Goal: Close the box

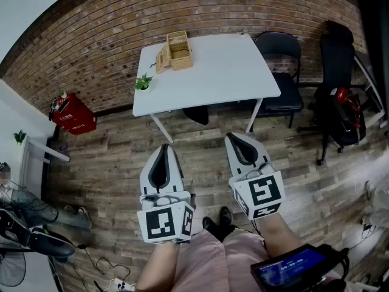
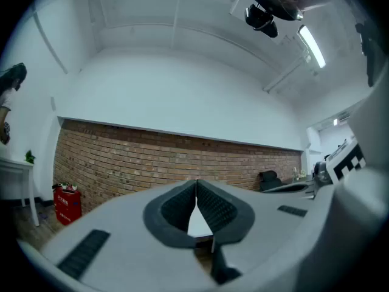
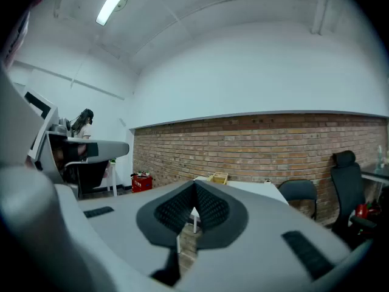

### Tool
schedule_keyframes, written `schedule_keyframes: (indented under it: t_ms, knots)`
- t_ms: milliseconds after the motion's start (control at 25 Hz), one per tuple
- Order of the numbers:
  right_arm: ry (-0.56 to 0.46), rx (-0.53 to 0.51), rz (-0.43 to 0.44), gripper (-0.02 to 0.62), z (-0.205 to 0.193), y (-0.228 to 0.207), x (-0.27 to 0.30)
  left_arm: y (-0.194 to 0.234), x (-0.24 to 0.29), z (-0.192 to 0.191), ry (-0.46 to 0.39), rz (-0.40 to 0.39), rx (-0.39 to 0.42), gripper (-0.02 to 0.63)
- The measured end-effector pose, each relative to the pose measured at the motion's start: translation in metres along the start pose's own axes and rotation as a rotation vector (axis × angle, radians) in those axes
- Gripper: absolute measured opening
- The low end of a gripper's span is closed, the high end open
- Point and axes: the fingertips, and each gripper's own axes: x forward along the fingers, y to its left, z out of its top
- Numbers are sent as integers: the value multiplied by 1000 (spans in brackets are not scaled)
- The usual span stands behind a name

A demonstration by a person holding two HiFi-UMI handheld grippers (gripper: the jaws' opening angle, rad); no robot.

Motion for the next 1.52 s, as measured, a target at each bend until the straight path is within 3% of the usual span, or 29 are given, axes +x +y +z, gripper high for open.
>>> schedule_keyframes:
  t_ms: [480, 560, 640, 1080, 1520]
  knots:
    - [-40, 21, 27, 2, -2, -18, -1, -18, 3, -3, -20, 15, -8, 17]
    - [-47, 26, 59, 215, -1, -23, 3, -22, 7, -2, -35, 16, -11, 41]
    - [-56, 22, 60, 210, 1, -32, 7, -23, 12, -3, -36, 26, -1, 114]
    - [-4, 32, 48, 196, -10, -65, 66, -3, 63, -24, 21, 46, 3, 114]
    - [55, 38, 24, 187, -15, -73, 201, 79, 175, -50, 62, 27, -28, 114]
